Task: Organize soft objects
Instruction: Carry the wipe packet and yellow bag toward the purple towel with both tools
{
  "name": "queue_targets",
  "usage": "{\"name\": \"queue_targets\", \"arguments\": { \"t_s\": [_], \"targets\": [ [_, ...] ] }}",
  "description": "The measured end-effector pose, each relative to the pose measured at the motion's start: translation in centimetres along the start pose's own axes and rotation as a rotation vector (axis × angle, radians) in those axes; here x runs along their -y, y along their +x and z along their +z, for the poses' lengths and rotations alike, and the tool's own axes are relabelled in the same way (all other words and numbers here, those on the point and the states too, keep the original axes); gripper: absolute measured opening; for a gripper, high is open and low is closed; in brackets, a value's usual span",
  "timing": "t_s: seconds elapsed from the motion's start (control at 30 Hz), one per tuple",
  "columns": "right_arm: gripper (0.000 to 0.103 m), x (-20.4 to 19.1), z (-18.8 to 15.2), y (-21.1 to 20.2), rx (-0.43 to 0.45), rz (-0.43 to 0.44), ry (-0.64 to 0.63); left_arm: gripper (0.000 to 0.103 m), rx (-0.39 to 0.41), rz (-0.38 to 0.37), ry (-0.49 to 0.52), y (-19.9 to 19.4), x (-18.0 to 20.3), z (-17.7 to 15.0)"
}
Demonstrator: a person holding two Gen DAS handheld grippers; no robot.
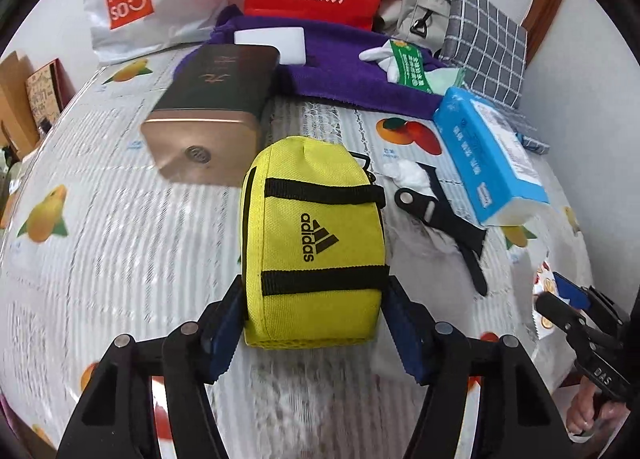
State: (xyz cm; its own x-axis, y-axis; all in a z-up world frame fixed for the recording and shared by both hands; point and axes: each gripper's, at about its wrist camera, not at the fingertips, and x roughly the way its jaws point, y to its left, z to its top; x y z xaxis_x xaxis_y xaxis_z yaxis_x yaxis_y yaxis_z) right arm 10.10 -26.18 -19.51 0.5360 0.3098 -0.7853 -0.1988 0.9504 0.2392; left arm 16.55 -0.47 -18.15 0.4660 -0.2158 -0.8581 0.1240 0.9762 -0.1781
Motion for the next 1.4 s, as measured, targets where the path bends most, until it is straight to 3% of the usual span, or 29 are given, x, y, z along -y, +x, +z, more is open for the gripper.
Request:
{"name": "queue_targets", "arguments": {
  "t_s": [0.33, 0.7, 1.1, 1.4],
  "targets": [
    [0.046, -1.2, 1.0, -3.3, 0.043, -0.013, 0.011, 0.064, 0.049, 0.035, -0.073, -4.3, -2.8, -1.2],
    [0.046, -1.8, 3.3, -5.9, 0.08, -0.032, 0.007, 0.064, 0.11, 0.043, -0.109, -7.8, -4.2, -0.4],
    [0.046, -1.9, 7.5, -7.6, 0.127, -0.048, -0.014, 0.064, 0.173, 0.05, -0.102, -10.2, -3.5, 2.8],
    [0.046, -1.8, 11.6, -6.5, 0.136, -0.039, -0.026, 0.064, 0.189, 0.056, -0.098, -9.9, -3.1, 6.2]
  ]
}}
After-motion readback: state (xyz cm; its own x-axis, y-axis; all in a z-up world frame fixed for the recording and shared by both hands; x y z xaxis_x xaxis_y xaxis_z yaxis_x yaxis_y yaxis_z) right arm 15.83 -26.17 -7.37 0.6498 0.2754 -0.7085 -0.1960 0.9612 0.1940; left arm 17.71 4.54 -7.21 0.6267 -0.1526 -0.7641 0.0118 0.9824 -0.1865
